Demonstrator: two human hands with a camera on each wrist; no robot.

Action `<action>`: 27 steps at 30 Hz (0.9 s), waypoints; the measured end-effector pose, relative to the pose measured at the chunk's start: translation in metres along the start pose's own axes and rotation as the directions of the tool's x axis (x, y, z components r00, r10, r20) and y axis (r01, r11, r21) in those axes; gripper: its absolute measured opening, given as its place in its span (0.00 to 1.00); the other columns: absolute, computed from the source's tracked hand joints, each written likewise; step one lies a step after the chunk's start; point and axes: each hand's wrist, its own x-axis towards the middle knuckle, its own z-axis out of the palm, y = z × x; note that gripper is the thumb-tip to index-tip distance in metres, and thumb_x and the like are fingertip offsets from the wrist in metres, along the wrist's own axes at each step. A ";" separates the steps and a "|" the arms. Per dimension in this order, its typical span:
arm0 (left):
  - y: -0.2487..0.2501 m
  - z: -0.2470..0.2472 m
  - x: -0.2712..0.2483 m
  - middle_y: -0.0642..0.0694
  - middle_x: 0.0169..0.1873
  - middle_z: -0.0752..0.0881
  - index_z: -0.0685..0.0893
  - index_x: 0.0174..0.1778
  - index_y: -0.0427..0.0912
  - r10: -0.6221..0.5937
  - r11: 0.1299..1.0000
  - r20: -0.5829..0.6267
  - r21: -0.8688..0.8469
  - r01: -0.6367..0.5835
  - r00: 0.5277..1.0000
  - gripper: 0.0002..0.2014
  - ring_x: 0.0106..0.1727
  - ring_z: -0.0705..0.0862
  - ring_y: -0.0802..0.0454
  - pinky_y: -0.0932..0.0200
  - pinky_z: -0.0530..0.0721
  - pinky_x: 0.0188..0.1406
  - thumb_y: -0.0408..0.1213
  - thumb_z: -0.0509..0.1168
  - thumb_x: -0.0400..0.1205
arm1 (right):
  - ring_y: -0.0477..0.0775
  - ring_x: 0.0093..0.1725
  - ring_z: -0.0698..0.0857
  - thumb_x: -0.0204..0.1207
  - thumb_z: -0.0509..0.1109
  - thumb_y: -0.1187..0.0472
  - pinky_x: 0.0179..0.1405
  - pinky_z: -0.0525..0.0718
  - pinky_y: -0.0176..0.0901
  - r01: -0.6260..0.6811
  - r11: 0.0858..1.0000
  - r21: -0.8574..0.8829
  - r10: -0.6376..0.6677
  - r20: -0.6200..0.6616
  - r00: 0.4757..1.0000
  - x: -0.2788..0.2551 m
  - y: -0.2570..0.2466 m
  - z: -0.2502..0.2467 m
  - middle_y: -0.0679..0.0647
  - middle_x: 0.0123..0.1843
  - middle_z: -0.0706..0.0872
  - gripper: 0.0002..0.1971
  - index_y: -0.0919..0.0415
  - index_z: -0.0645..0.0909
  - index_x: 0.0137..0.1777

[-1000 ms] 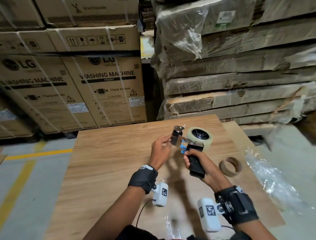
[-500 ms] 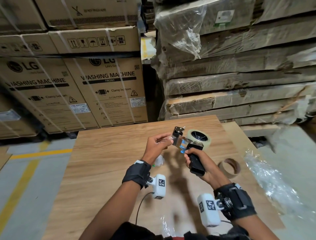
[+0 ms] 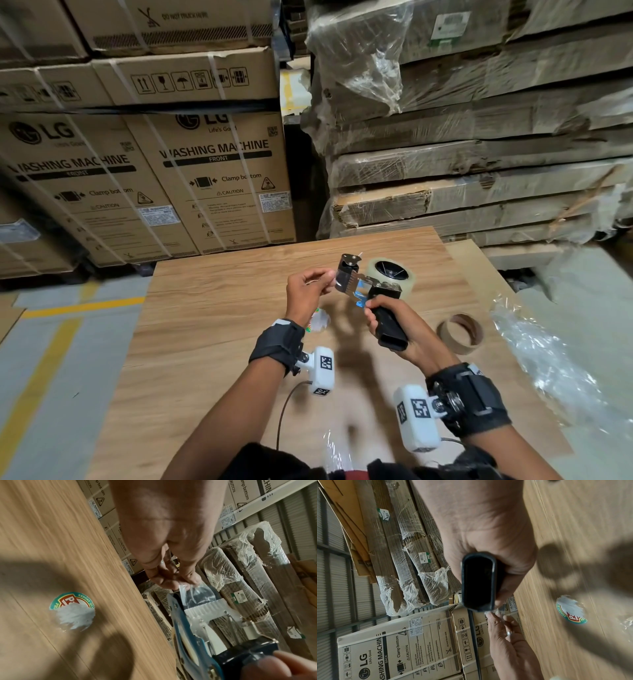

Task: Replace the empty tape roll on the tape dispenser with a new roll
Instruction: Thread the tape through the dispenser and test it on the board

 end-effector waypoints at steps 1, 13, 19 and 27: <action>-0.001 0.000 0.002 0.39 0.35 0.90 0.90 0.47 0.31 0.012 1.000 -0.004 0.009 -0.012 1.000 0.03 0.30 0.86 0.58 0.65 0.87 0.37 0.25 0.72 0.80 | 0.47 0.20 0.79 0.77 0.68 0.70 0.18 0.81 0.32 -0.004 1.000 0.001 0.004 -0.005 1.000 0.000 0.000 0.001 0.56 0.28 0.81 0.11 0.66 0.84 0.33; 0.000 0.006 0.009 0.50 0.36 0.90 0.86 0.39 0.39 0.286 0.917 -0.078 0.312 -0.249 0.955 0.06 0.40 0.87 0.51 0.55 0.84 0.43 0.36 0.72 0.81 | 0.45 0.21 0.80 0.78 0.66 0.71 0.17 0.82 0.31 -0.064 0.990 0.123 0.060 0.038 0.998 0.003 -0.012 0.007 0.56 0.30 0.81 0.09 0.70 0.82 0.37; 0.005 0.005 0.011 0.50 0.40 0.92 0.84 0.40 0.40 0.345 0.866 -0.024 0.394 -0.308 0.938 0.08 0.45 0.88 0.57 0.63 0.81 0.43 0.37 0.69 0.83 | 0.45 0.19 0.80 0.73 0.67 0.72 0.16 0.82 0.31 -0.118 0.984 0.136 0.114 0.040 0.993 0.003 -0.017 0.008 0.56 0.28 0.81 0.08 0.71 0.83 0.34; -0.004 0.000 0.014 0.52 0.36 0.90 0.83 0.38 0.40 0.354 0.851 0.025 0.405 -0.333 0.935 0.07 0.42 0.88 0.51 0.51 0.84 0.46 0.36 0.68 0.82 | 0.43 0.17 0.78 0.76 0.63 0.72 0.14 0.79 0.29 -0.165 0.980 0.109 0.163 0.022 0.986 0.003 -0.018 0.004 0.55 0.27 0.80 0.10 0.69 0.80 0.33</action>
